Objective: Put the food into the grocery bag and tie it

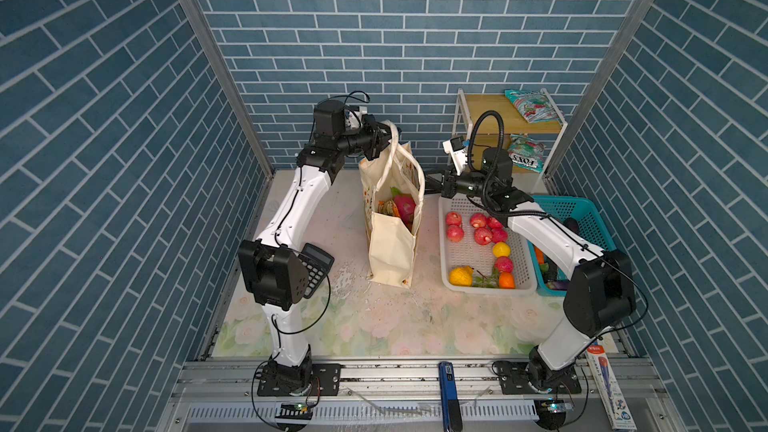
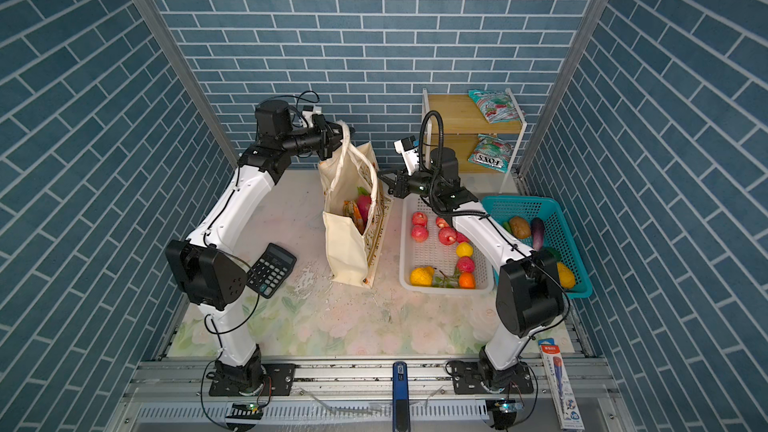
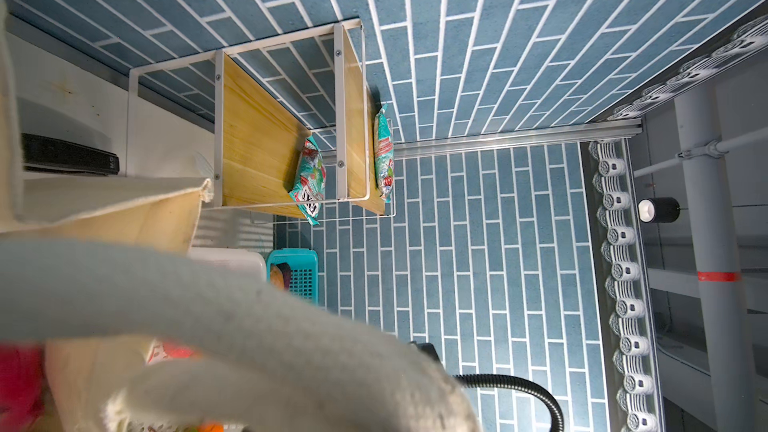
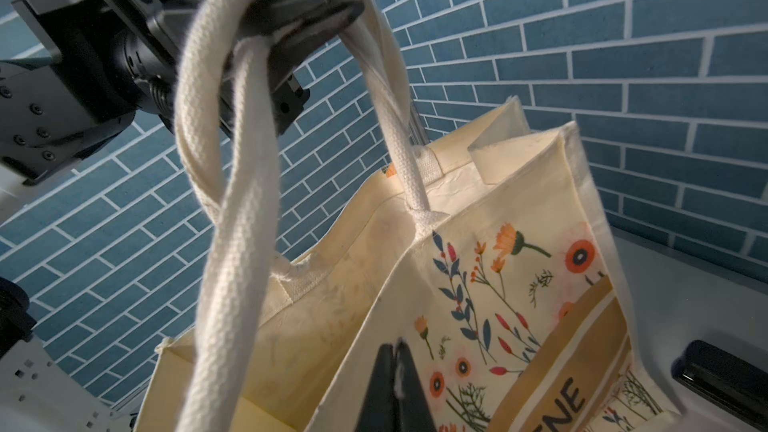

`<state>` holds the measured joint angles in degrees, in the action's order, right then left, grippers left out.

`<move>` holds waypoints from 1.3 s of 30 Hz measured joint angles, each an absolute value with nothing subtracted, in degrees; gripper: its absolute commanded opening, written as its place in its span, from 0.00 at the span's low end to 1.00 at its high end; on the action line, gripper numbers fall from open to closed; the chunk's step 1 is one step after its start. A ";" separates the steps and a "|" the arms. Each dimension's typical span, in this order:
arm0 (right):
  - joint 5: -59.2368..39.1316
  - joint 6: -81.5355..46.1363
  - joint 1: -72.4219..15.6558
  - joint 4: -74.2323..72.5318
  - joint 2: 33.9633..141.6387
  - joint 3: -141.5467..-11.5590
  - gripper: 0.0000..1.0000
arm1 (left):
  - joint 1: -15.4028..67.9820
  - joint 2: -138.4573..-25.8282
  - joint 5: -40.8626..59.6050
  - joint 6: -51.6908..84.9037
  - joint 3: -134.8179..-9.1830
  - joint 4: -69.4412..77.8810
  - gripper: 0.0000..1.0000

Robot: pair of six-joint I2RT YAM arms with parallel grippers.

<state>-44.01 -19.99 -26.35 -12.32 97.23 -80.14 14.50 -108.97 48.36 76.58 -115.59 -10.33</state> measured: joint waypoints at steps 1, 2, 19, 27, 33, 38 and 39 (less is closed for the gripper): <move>-44.53 -20.69 -26.85 -13.37 97.86 -80.14 0.00 | 14.48 -108.97 48.53 76.75 -115.59 -10.28 0.00; -45.01 -20.86 -27.42 -14.39 98.41 -80.14 0.00 | 14.48 -108.97 48.73 76.93 -115.59 -10.22 0.00; -44.66 -36.14 -32.21 -41.28 104.86 -80.86 0.00 | 14.22 -108.97 49.04 77.84 -114.10 -8.12 0.00; -41.95 -43.64 -33.63 -50.83 109.23 -85.41 0.09 | 13.82 -108.97 48.66 77.69 -112.55 -7.20 0.00; -40.56 -47.37 -34.41 -54.83 110.72 -86.21 0.33 | 13.85 -108.57 48.56 76.51 -111.85 -7.22 0.00; -39.88 -49.34 -34.68 -56.84 112.20 -86.21 0.46 | 13.85 -107.94 47.92 75.33 -110.43 -7.44 0.00; -39.79 -49.65 -34.74 -57.28 112.40 -86.21 0.48 | 13.85 -107.79 47.81 75.07 -110.19 -7.46 0.00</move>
